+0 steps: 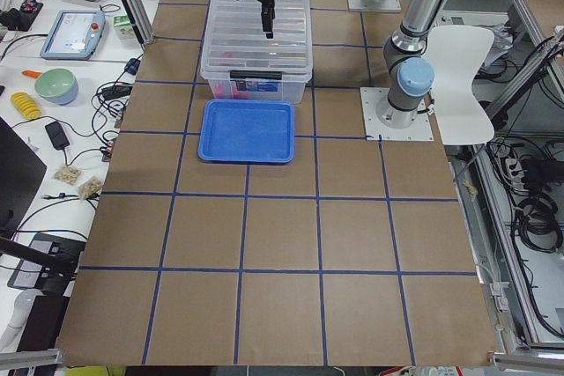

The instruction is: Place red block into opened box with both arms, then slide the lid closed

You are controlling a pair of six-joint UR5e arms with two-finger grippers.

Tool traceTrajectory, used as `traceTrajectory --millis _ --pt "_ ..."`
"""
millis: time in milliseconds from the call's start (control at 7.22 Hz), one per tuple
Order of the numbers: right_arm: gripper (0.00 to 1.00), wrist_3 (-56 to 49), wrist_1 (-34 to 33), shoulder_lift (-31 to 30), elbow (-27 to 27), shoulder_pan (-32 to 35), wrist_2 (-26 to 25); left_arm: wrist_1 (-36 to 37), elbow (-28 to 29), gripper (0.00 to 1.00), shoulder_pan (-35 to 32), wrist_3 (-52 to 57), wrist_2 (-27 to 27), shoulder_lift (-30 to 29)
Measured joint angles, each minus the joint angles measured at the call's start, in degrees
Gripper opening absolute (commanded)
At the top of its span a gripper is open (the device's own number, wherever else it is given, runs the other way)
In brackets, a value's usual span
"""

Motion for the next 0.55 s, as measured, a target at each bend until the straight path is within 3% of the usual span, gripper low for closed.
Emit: traceTrajectory --millis 277,554 --pt "1.00 -1.5 -1.1 0.5 -1.0 -0.3 -0.4 0.0 0.6 1.00 -0.2 0.0 0.0 -0.2" --pt "1.00 -2.5 3.0 0.2 -5.1 -1.7 -0.6 0.1 0.8 1.00 -0.3 -0.2 0.0 -0.4"
